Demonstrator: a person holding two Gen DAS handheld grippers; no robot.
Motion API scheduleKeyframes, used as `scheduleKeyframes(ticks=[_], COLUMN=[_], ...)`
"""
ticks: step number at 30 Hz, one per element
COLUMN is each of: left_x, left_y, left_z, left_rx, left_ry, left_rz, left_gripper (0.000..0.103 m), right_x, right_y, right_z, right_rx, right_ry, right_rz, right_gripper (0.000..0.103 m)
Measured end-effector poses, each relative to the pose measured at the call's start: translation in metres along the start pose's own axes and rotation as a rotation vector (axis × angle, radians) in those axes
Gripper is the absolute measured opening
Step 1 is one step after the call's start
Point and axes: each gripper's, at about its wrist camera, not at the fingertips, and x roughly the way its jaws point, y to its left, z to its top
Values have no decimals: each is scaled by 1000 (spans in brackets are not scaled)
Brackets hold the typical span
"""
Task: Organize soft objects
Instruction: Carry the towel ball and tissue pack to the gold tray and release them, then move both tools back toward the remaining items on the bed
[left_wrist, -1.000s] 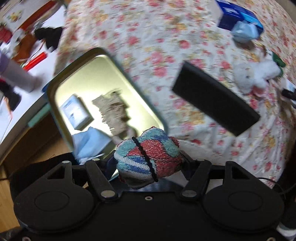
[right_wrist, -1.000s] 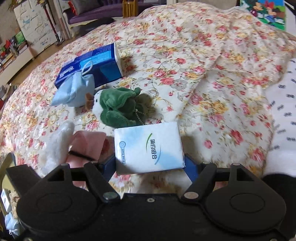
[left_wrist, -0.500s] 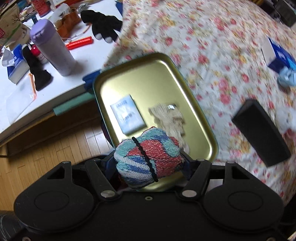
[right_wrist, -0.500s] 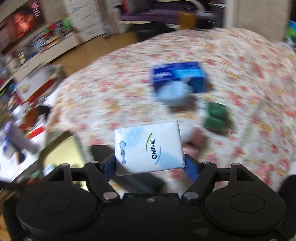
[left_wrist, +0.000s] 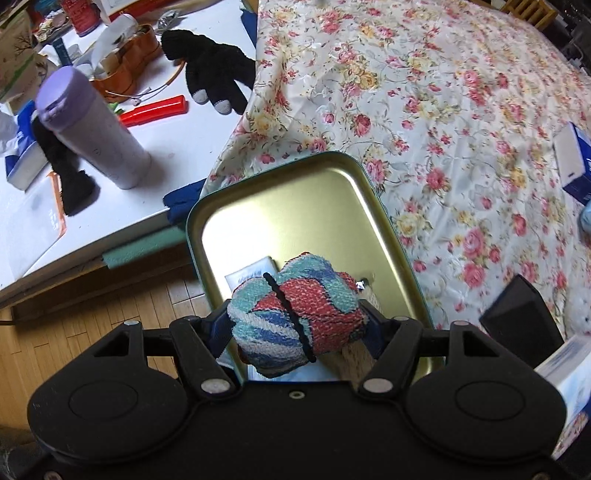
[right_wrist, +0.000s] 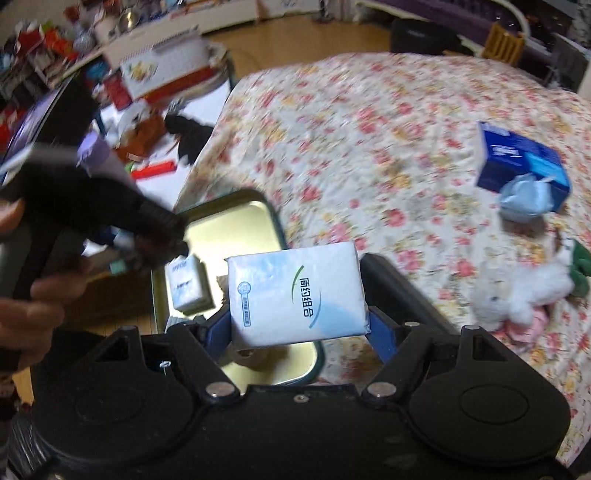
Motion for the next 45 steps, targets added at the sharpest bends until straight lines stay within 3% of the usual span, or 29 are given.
scheduleKeyframes(ticks=[14, 23, 35, 45], left_x=[39, 41, 21, 5], left_y=[2, 2, -5, -20], left_z=[22, 21, -10, -58], left_rx=[-1, -1, 5, 41], left_ry=[49, 64, 56, 63], left_rz=[11, 31, 53, 55], left_gripper=[73, 77, 77, 77], right_x=[59, 58, 36, 9], right_y=[25, 22, 17, 9], right_z=[15, 12, -3, -31], right_rx=[-29, -33, -22, -23], right_ry=[113, 120, 107, 93], right_rz=[24, 17, 2, -13], right_gripper=[78, 78, 78, 78])
